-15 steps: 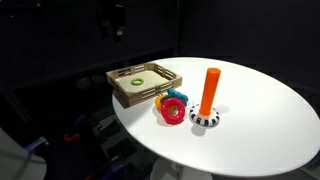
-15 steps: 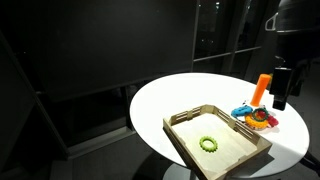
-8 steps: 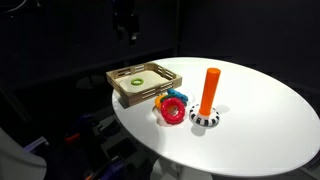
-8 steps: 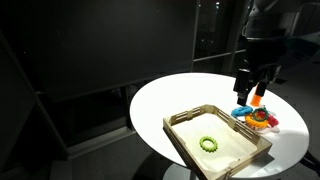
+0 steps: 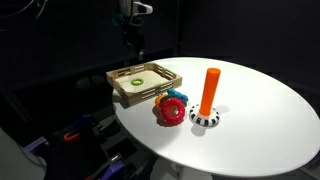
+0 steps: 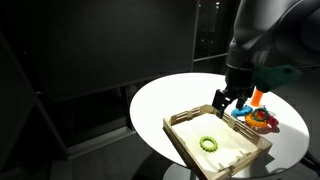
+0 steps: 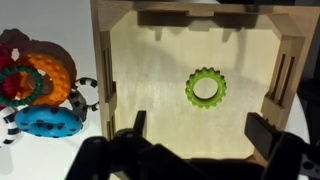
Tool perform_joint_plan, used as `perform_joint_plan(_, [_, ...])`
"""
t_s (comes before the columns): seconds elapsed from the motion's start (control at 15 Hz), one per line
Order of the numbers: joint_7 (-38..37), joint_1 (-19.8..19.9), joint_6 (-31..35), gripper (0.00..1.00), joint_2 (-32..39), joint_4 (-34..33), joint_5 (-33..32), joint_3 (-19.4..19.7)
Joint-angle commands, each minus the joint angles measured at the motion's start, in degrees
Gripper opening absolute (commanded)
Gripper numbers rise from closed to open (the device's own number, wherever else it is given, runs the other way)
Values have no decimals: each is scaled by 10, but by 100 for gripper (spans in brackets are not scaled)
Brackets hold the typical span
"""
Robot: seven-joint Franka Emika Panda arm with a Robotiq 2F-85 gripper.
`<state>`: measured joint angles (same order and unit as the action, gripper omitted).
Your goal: Remove the ring from the box
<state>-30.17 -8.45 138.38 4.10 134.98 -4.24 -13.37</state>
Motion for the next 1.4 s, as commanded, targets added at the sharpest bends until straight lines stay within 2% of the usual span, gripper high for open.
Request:
perform_joint_plan(0.0, [-33, -18, 19, 100, 36, -11, -23, 23])
perform_joint_plan(0.6, [-12, -27, 19, 100, 42, -5, -6, 37])
perform_joint_plan(1.33, [5, -44, 106, 100, 142, -41, 18, 47])
